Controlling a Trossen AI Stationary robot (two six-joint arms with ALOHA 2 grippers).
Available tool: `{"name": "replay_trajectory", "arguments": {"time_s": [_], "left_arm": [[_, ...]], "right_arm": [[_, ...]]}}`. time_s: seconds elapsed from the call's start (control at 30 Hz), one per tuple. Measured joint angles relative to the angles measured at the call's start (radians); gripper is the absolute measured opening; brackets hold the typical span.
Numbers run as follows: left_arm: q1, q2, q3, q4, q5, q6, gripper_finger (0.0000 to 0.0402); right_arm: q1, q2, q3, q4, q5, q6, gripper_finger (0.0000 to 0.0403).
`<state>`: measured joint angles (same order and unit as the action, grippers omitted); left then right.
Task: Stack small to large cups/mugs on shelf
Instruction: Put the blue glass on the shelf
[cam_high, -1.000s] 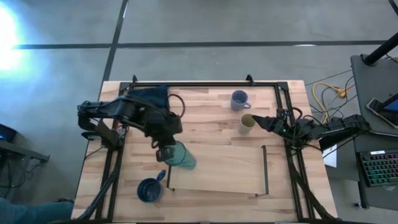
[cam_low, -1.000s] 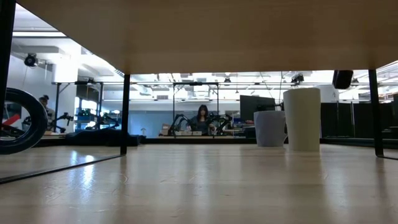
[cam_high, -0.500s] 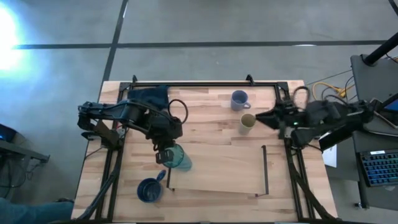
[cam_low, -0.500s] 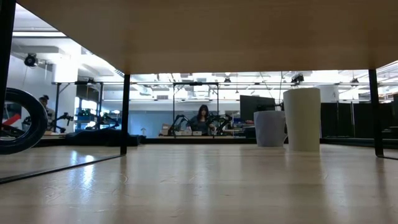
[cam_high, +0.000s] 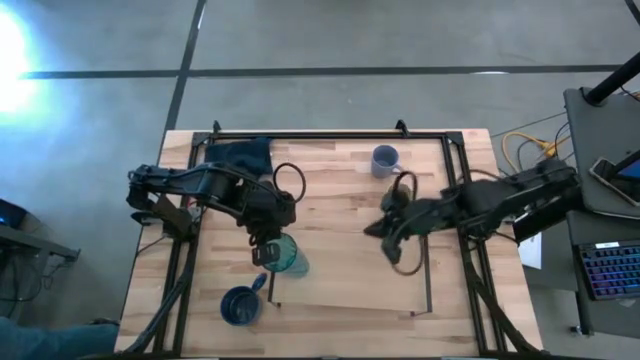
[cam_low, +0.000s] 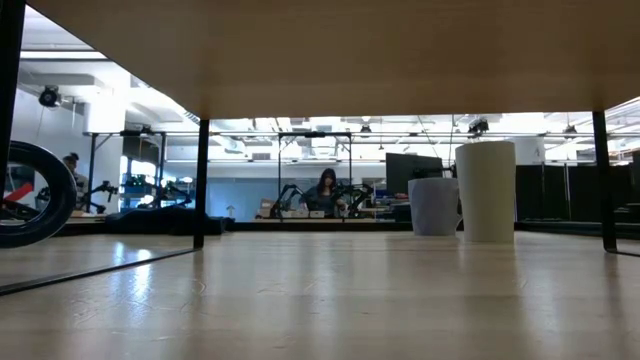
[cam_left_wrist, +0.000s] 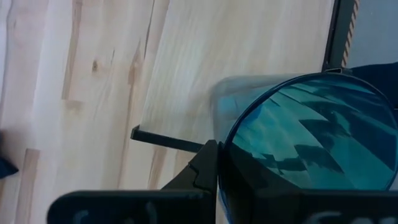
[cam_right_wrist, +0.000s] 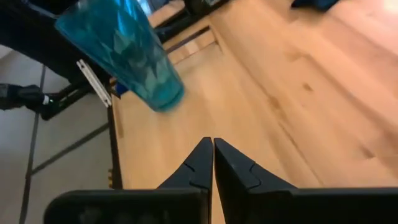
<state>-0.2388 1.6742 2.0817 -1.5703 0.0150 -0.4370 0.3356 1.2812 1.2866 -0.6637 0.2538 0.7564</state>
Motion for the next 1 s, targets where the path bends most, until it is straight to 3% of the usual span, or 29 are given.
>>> {"name": "replay_trajectory", "arguments": {"time_s": [0.17, 0.4, 0.6, 1.0], "left_arm": [[-0.013, 0.001, 0.001, 0.004, -0.002, 0.0, 0.0], [-0.019, 0.001, 0.013, 0.053, -0.022, 0.009, 0.0], [-0.044, 0.001, 0.007, 0.054, -0.022, 0.006, 0.0], [-0.064, 0.001, 0.006, 0.075, -0.052, -0.001, 0.0]], "right_arm": [[0.012, 0.094, 0.023, 0.094, -0.008, 0.056, 0.0008], [0.018, 0.254, 0.054, 0.297, -0.121, 0.09, 0.0008], [0.044, 0.366, 0.141, 0.295, -0.126, 0.084, 0.0008], [0.046, 0.455, 0.216, 0.304, -0.123, 0.102, 0.0008]]}}
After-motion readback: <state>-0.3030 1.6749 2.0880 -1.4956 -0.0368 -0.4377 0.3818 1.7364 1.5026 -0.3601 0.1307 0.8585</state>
